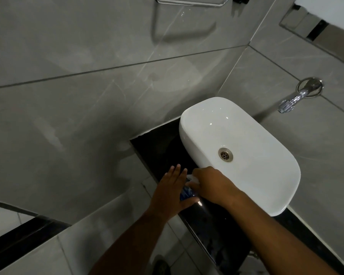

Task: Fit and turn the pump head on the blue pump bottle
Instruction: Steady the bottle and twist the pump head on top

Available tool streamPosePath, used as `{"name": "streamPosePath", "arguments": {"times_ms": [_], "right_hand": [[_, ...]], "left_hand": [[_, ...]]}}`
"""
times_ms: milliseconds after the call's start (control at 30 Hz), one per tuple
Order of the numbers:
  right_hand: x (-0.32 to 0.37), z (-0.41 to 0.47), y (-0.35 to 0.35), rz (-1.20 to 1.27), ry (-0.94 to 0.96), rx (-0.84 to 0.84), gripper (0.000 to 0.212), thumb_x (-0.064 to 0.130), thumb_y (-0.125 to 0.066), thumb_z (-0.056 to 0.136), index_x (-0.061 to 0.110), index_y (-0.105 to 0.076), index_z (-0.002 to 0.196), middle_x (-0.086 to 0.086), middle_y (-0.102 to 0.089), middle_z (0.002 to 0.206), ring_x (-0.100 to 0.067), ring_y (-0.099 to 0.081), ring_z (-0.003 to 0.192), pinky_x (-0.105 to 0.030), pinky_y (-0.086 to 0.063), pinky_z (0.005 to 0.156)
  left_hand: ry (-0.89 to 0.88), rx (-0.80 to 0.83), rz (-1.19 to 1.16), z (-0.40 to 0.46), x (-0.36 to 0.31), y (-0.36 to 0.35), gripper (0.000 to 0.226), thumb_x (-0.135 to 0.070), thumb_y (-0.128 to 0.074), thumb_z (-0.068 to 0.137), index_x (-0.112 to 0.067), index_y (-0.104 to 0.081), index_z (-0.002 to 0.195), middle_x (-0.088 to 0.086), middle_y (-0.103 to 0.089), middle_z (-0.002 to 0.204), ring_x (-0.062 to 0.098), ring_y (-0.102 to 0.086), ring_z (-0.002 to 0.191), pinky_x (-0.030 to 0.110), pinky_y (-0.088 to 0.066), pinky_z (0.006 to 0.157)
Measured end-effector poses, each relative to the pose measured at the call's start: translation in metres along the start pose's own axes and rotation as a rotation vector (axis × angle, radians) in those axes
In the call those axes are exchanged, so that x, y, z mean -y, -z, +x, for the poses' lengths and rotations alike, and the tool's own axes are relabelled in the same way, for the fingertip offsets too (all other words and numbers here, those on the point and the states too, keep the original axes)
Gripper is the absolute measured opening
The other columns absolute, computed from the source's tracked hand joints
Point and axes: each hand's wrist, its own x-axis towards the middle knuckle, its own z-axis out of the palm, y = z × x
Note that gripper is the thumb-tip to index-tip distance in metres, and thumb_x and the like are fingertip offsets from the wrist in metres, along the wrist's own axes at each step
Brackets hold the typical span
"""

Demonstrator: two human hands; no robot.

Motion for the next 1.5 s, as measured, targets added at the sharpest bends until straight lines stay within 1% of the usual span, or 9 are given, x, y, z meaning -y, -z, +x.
{"name": "streamPosePath", "arguments": {"times_ms": [133, 233, 433, 633, 833, 1033, 1233, 1400, 1500], "right_hand": [[-0.010, 0.001, -0.001, 0.048, 0.118, 0.014, 0.036, 0.024, -0.068, 0.081, 0.017, -0.060, 0.115, -0.007, -0.063, 0.109, -0.022, -0.062, 0.094, -0.031, -0.053, 0.078], [-0.014, 0.006, -0.005, -0.002, 0.124, -0.007, 0.023, 0.023, -0.065, 0.083, 0.014, -0.066, 0.104, -0.009, -0.066, 0.101, -0.022, -0.064, 0.086, -0.027, -0.050, 0.070], [-0.018, 0.011, -0.010, -0.149, -0.007, -0.113, 0.038, 0.056, -0.063, 0.079, 0.020, -0.058, 0.072, 0.000, -0.055, 0.068, -0.015, -0.054, 0.060, -0.023, -0.030, 0.047], [-0.022, 0.006, -0.007, 0.063, 0.141, -0.003, 0.025, 0.028, -0.070, 0.077, 0.017, -0.063, 0.098, -0.005, -0.065, 0.095, -0.020, -0.062, 0.083, -0.035, -0.055, 0.069], [-0.019, 0.010, -0.016, -0.080, -0.041, -0.142, 0.036, 0.055, -0.065, 0.076, 0.020, -0.058, 0.071, -0.001, -0.057, 0.066, -0.019, -0.060, 0.063, -0.027, -0.039, 0.051], [-0.019, 0.007, -0.012, 0.092, 0.087, -0.030, 0.025, 0.028, -0.070, 0.075, 0.019, -0.061, 0.096, -0.003, -0.064, 0.092, -0.019, -0.062, 0.080, -0.033, -0.055, 0.067], [-0.024, 0.011, -0.024, -0.076, -0.114, -0.227, 0.047, 0.066, -0.059, 0.074, 0.021, -0.058, 0.065, 0.000, -0.059, 0.062, -0.015, -0.057, 0.055, -0.027, -0.040, 0.049], [-0.029, 0.006, -0.019, 0.200, 0.085, -0.086, 0.019, 0.031, -0.072, 0.074, 0.023, -0.058, 0.085, 0.002, -0.063, 0.080, -0.013, -0.061, 0.071, -0.036, -0.054, 0.059], [-0.028, 0.007, -0.024, 0.106, 0.042, -0.113, 0.017, 0.031, -0.069, 0.074, 0.017, -0.062, 0.082, -0.002, -0.064, 0.078, -0.015, -0.061, 0.068, -0.038, -0.054, 0.059]], "left_hand": [[-0.007, -0.007, 0.011, 0.000, 0.001, -0.001, 0.098, -0.080, -0.045, 0.075, -0.018, -0.022, 0.148, 0.009, -0.021, 0.157, 0.020, -0.004, 0.144, 0.041, -0.013, 0.116], [-0.008, -0.014, 0.001, 0.000, 0.000, -0.001, 0.096, -0.078, -0.046, 0.076, -0.017, -0.023, 0.147, 0.010, -0.023, 0.157, 0.020, -0.006, 0.144, 0.038, -0.011, 0.114], [-0.003, 0.013, 0.011, 0.000, -0.001, 0.000, 0.097, -0.080, -0.040, 0.076, -0.018, -0.021, 0.148, 0.009, -0.018, 0.158, 0.021, -0.004, 0.145, 0.040, -0.011, 0.116], [-0.001, 0.006, 0.009, 0.000, -0.002, 0.000, 0.097, -0.078, -0.043, 0.077, -0.015, -0.021, 0.148, 0.011, -0.019, 0.157, 0.022, -0.004, 0.145, 0.043, -0.015, 0.117], [0.010, 0.009, -0.001, -0.001, -0.004, 0.001, 0.096, -0.075, -0.048, 0.077, -0.016, -0.020, 0.148, 0.011, -0.017, 0.158, 0.023, -0.005, 0.145, 0.039, -0.009, 0.115], [0.000, -0.006, -0.018, -0.002, -0.004, 0.000, 0.097, -0.074, -0.049, 0.077, -0.015, -0.020, 0.148, 0.011, -0.018, 0.157, 0.021, -0.002, 0.144, 0.039, -0.009, 0.116], [0.015, -0.004, -0.014, -0.002, -0.002, -0.002, 0.093, -0.077, -0.047, 0.076, -0.019, -0.029, 0.146, 0.008, -0.020, 0.158, 0.020, -0.004, 0.145, 0.042, -0.014, 0.118], [0.005, -0.026, -0.034, -0.002, -0.004, -0.001, 0.098, -0.078, -0.044, 0.075, -0.015, -0.024, 0.147, 0.013, -0.023, 0.156, 0.022, -0.007, 0.144, 0.041, -0.015, 0.115], [0.003, -0.014, -0.019, -0.001, -0.004, 0.001, 0.099, -0.079, -0.042, 0.075, -0.016, -0.022, 0.148, 0.012, -0.022, 0.157, 0.021, -0.005, 0.144, 0.042, -0.014, 0.116]]}}
